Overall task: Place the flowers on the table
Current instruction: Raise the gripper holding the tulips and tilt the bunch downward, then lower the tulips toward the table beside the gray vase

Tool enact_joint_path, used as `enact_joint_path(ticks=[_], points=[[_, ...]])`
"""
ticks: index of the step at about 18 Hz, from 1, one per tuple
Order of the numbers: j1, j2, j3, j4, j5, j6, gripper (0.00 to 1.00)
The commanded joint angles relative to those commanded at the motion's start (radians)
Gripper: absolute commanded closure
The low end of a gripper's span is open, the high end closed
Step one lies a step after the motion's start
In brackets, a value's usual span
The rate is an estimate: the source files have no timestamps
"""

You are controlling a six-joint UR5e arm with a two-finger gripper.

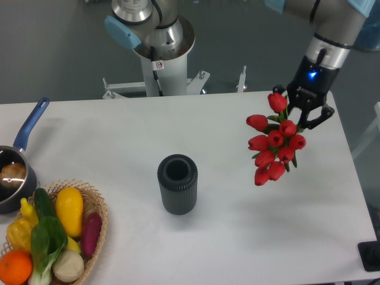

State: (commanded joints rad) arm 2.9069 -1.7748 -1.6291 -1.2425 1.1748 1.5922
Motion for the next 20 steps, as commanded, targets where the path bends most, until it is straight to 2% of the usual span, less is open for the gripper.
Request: enact_joint_path(ticks=[5,9,16,20], points=[[-0.046,-0.017,-0.005,-0.002,0.161,0.057,0.64],[-0.057,-0.041,-0.015,0.000,0.166,0.060,0.63],[-0.092,-0.133,-0.012,0.011,0.164,0.061,0.63],[-0.095,-0.140,-0.012,0.011,0.164,0.060,0.60]])
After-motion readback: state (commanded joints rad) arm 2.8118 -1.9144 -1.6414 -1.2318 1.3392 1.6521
